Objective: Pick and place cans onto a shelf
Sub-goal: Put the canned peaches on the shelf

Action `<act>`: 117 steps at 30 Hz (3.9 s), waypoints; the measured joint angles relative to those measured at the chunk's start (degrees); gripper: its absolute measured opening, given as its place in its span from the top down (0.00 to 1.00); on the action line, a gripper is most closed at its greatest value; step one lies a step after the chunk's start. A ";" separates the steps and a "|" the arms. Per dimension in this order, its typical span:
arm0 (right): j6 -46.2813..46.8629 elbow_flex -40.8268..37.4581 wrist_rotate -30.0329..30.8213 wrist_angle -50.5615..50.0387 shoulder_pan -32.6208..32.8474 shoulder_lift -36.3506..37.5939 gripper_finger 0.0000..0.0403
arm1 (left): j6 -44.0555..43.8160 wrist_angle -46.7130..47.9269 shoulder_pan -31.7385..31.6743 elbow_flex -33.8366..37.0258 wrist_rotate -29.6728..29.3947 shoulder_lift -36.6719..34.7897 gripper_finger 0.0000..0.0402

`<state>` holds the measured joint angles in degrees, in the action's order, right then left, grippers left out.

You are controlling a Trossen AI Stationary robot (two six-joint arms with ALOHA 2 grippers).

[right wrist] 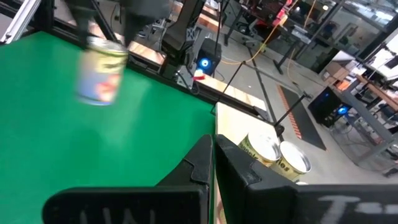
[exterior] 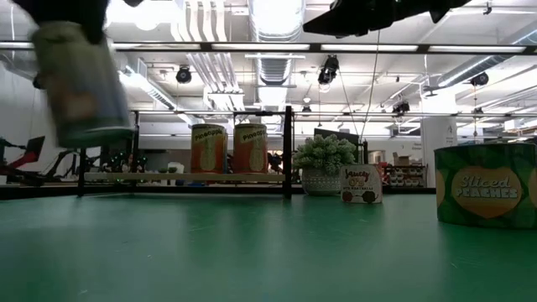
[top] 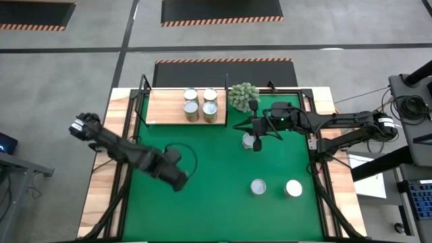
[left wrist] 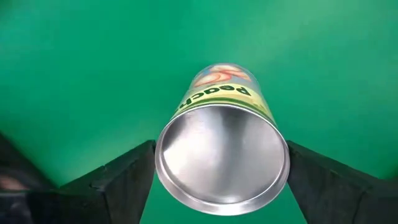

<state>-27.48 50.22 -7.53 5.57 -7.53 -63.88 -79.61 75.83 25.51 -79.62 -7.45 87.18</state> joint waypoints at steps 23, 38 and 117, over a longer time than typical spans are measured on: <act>2.06 0.00 0.03 -2.48 0.00 0.00 0.98 | 55.18 13.12 -45.44 -5.90 -9.64 -1.05 0.23; 1.79 0.00 0.07 -4.08 0.00 0.02 0.98 | 65.90 6.19 -65.25 2.74 -6.57 -1.03 0.23; 1.38 0.00 0.13 -4.49 0.00 0.04 0.98 | 67.05 -5.19 -62.46 12.08 -15.10 -10.85 1.00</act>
<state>-26.10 50.22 -7.40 1.08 -7.53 -63.83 -12.56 70.64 -36.95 -67.54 -22.55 76.33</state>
